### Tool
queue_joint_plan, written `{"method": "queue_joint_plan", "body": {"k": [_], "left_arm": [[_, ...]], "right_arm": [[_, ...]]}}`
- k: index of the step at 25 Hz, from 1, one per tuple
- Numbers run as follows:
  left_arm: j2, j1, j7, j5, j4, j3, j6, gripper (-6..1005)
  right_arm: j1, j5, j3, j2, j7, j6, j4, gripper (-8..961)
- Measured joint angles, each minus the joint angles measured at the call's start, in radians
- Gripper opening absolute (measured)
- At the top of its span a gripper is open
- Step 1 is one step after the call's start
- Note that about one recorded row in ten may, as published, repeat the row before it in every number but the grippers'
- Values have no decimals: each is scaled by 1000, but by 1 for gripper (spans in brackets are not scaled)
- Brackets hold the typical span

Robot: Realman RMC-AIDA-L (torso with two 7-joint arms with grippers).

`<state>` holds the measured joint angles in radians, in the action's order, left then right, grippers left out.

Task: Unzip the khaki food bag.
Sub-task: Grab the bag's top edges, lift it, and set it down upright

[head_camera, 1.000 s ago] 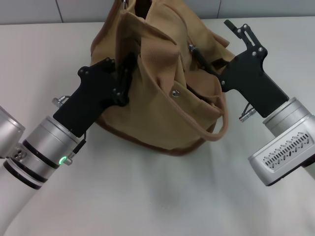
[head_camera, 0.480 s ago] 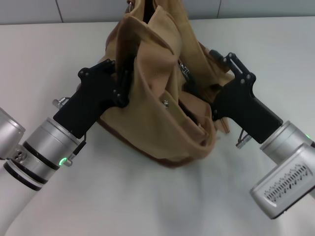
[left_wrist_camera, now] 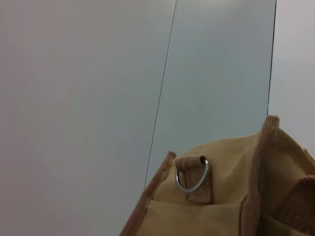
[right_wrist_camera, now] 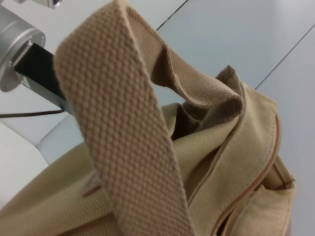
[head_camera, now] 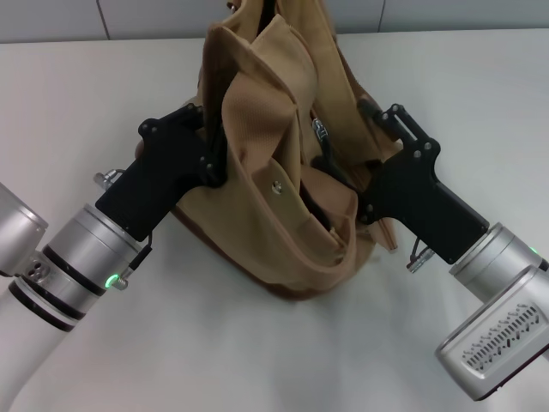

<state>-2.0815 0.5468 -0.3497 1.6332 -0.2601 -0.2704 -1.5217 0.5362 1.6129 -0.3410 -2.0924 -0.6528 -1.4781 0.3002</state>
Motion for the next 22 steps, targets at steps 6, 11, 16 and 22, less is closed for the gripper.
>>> {"method": "queue_joint_plan", "body": {"k": [6, 11, 16, 22], "left_arm": [[0, 0, 1, 0, -1, 0, 1, 51], [0, 5, 3, 0, -1, 1, 3, 51], [0, 7, 3, 1, -1, 0, 4, 51], [0, 7, 3, 1, -3, 3, 13, 51]], "right_arm": [[-2, 16, 6, 0, 2, -1, 3, 762], [0, 12, 82, 0, 10, 18, 15, 758], [0, 14, 138, 0, 7, 44, 25, 569], [-2, 16, 139, 0, 4, 49, 24, 409]]}}
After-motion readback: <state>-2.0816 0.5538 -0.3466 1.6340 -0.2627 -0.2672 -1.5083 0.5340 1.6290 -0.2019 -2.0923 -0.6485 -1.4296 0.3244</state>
